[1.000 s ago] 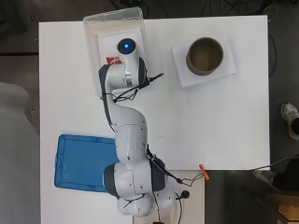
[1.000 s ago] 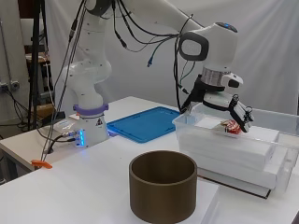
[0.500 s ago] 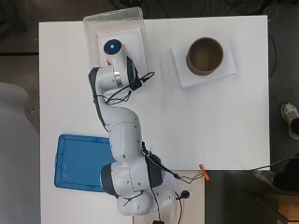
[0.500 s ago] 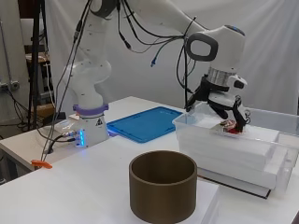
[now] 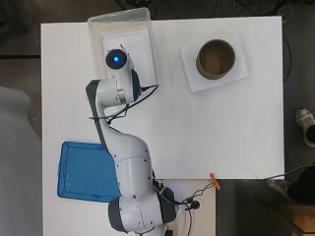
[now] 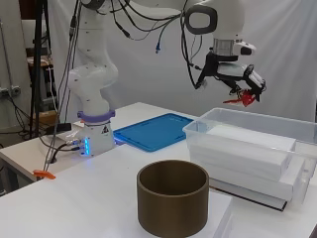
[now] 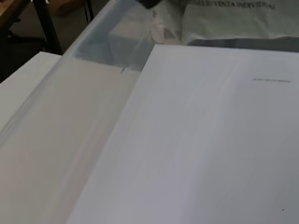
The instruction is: Teleoperate dual arm-hand system to remove items from a box
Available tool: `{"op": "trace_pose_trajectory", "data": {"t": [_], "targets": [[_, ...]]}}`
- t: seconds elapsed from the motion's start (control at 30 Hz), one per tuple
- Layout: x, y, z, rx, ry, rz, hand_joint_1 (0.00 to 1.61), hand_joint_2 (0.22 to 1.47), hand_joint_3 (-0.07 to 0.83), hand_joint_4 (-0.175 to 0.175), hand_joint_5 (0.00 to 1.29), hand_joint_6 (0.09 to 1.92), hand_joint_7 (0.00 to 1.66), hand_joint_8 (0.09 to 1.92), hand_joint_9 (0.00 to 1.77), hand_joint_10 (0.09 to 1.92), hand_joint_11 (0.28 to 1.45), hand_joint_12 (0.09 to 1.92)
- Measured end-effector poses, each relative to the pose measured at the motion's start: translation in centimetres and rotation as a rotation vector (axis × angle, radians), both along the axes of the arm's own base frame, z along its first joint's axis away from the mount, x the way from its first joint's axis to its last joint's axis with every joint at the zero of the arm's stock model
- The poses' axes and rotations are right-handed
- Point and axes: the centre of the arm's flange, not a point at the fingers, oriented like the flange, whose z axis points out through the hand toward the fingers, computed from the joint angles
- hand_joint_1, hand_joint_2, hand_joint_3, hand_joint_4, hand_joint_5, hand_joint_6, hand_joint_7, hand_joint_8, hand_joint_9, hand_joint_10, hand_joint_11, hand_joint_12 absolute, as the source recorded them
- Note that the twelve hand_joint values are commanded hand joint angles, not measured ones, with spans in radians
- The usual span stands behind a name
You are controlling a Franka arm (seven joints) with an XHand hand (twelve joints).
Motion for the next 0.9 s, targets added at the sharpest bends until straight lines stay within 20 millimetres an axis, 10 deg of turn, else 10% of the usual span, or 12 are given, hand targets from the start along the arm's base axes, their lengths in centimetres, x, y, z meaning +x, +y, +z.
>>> {"op": "trace_pose_trajectory", "data": {"t": [0.07, 0.17, 0.23, 0.33, 0.4, 0.47, 0.5, 0.57, 0.67, 0.8, 0.9], "targets": [[-1.4, -1.5, 3.1, 0.02, -0.059, -0.024, 1.33, 1.23, 0.001, -0.175, 0.72, 1.45, 0.62, 1.41, 0.81, 1.29, 0.67, 0.46], [-2.8, -6.6, 5.9, 0.033, -0.101, -0.108, 1.08, 1.27, 0.0, -0.105, 0.69, 1.44, 0.71, 0.54, 0.82, 0.42, 0.71, 0.13], [-2.9, -11.6, 6.0, 0.031, -0.089, -0.179, 1.12, 1.27, -0.004, -0.005, 0.67, 0.87, 0.75, 0.19, 0.83, 0.14, 0.71, 0.09], [-1.9, -18.4, 4.8, 0.068, -0.063, -0.309, 1.15, 1.27, -0.002, 0.051, 0.78, 0.32, 0.77, 0.09, 0.82, 0.09, 0.69, 0.09], [-0.8, -20.5, 3.5, 0.057, -0.043, -0.354, 1.07, 1.26, 0.04, -0.05, 0.71, 1.05, 0.75, 0.09, 0.79, 0.09, 0.67, 0.09], [0.6, -21.6, 2.5, 0.045, -0.026, -0.378, 0.54, 1.1, -0.009, -0.041, 0.31, 0.54, 0.44, 0.09, 0.56, 0.09, 0.55, 0.09], [0.8, -21.8, 2.3, 0.039, -0.021, -0.381, 0.41, 1.07, -0.007, -0.023, 0.34, 0.32, 0.46, 0.09, 0.6, 0.09, 0.58, 0.09], [0.8, -21.6, 2.4, 0.029, -0.026, -0.359, 0.31, 1.03, -0.009, -0.011, 0.4, 0.09, 0.58, 0.09, 0.69, 0.09, 0.65, 0.09], [0.2, -17.8, 5.4, 0.017, -0.071, -0.24, 0.11, 0.91, -0.012, -0.023, 0.18, 0.09, 0.27, 0.09, 0.39, 0.09, 0.53, 0.09], [-1.1, -9.9, 8.4, -0.011, -0.115, -0.07, 0.16, 0.92, -0.002, 0.014, 0.37, 0.09, 0.46, 0.09, 0.53, 0.09, 0.57, 0.09], [-2.1, -7.6, 9.3, 0.001, -0.123, -0.004, 0.18, 0.92, -0.002, 0.021, 0.4, 0.09, 0.48, 0.09, 0.55, 0.09, 0.59, 0.09]]}}
